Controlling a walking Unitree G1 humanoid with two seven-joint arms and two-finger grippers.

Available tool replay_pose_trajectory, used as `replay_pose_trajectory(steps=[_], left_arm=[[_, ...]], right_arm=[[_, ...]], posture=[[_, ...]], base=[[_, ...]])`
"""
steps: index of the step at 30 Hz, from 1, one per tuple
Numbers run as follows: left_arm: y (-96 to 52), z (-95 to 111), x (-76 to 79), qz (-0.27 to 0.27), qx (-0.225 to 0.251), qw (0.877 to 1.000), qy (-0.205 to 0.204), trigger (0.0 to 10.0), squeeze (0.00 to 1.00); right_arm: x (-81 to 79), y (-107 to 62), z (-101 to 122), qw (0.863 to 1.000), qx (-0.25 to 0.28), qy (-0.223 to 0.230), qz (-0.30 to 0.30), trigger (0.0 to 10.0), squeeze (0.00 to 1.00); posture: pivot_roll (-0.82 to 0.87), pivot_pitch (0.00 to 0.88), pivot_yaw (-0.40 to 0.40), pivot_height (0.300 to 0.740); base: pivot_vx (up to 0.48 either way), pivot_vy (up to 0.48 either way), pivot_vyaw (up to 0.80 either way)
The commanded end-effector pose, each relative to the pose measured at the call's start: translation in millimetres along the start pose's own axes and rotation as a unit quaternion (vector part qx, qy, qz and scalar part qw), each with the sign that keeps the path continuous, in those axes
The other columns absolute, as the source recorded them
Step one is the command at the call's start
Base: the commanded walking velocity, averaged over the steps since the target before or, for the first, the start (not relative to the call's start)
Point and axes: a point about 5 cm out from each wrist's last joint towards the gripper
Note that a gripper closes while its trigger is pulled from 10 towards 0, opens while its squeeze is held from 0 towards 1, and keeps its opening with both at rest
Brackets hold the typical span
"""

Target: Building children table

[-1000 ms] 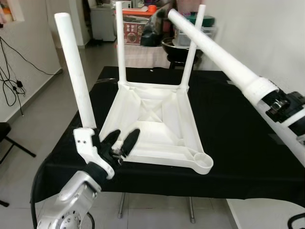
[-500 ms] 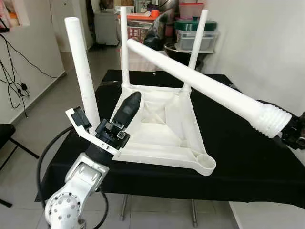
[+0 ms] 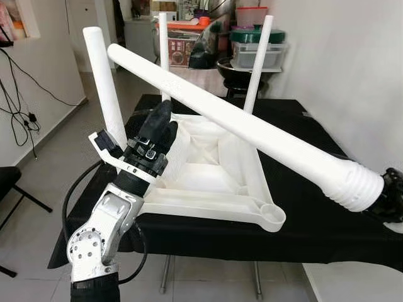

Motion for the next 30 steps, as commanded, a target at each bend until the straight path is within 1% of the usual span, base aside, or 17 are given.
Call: replay_pose_trajectory(steps=[1,5,7,9,10,11,15,18,25,26,27,29,30], left_arm=[[5.2,-2,1.3,-0.001,-0.015,1.0,-0.002,10.0,0.0],[6.9,-2,0.8,0.002,-0.021,1.0,-0.007,10.0,0.0],[11.0,-7,5.3,-0.019,-0.032,0.999,-0.018,10.0,0.0],[13.5,-17,13.5,-0.056,-0.063,0.996,-0.032,10.0,0.0],[13.5,-17,13.5,-0.056,-0.063,0.996,-0.032,10.0,0.0],[14.0,-20,16.0,-0.068,-0.076,0.994,-0.037,10.0,0.0],[12.2,-25,15.7,-0.074,-0.087,0.992,-0.048,10.0,0.0],[10.5,-27,17.0,-0.081,-0.1,0.991,-0.043,10.0,0.0],[12.1,-28,17.1,-0.082,-0.104,0.99,-0.041,10.0,0.0],[13.2,-31,18.6,-0.087,-0.116,0.989,-0.037,10.0,0.0],[15.4,-34,17.9,-0.084,-0.122,0.989,-0.023,10.0,0.0],[19.6,-36,15.6,-0.075,-0.124,0.989,-0.009,10.0,0.0],[19.6,-36,15.6,-0.075,-0.124,0.989,-0.009,10.0,0.0]], right_arm=[[-13.4,19.2,2,0.997,0.006,-0.001,0.071,10.0,0.0],[-16.6,22.6,2,0.997,0.004,0.002,0.08,10.0,0.0],[-14.7,29.3,-3,0.997,-0.007,-0.002,0.073,10.0,0.0],[-8.6,33.8,-4,0.999,-0.001,-0.008,0.051,10.0,0.0],[-8.6,33.8,-4,0.999,-0.001,-0.008,0.051,10.0,0.0],[-6.5,34.6,-4,0.999,0.004,-0.008,0.043,10.0,0.0],[-7.1,34.5,-3,0.999,0.006,-0.004,0.047,10.0,0.0],[-6.1,34.7,-3,0.999,0.008,-0.003,0.04,10.0,0.0],[-6.0,36.3,-6,0.999,0.006,0.002,0.035,10.0,0.0],[-5.7,37.2,-7,0.999,0.007,0.003,0.033,10.0,0.0],[-6.0,38.2,-8,0.999,0.005,0.005,0.034,10.0,0.0],[-7.1,39.4,-10,0.999,0.004,0.007,0.037,10.0,0.0],[-7.1,39.4,-10,0.999,0.004,0.007,0.037,10.0,0.0]], posture=[[-0.08,0.002,-0.031,0.74],[-0.08,0.002,-0.031,0.74],[-0.08,0.006,-0.036,0.74],[-0.08,0.006,-0.036,0.74],[-0.08,0.006,-0.036,0.74],[-0.08,0.006,-0.036,0.74],[-0.08,0.007,-0.037,0.74],[-0.08,0.01,-0.037,0.74],[-0.08,0.012,-0.036,0.74],[-0.08,0.013,-0.036,0.74],[-0.08,0.013,-0.036,0.74],[-0.08,0.013,-0.036,0.74],[-0.08,0.013,-0.036,0.74]], base=[[0.0,0.0,0.0],[0.0,0.0,0.0],[0.0,0.0,0.0],[0.0,0.0,0.0],[0.0,0.0,0.0],[0.0,0.0,0.0],[0.0,0.0,0.0],[0.0,0.0,0.0],[0.0,0.0,0.0],[0.0,0.0,0.0],[0.0,0.0,0.0],[0.0,0.0,0.0],[0.0,0.0,0.0]])
Point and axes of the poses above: a point about 5 cm out from each wrist's last joint towards the gripper, its own y axis pointing out of the wrist towards the gripper, its own z axis along the axis of the wrist's last joint, x = y × z, and after that the axes turned 8 degrees about -y, right-handed
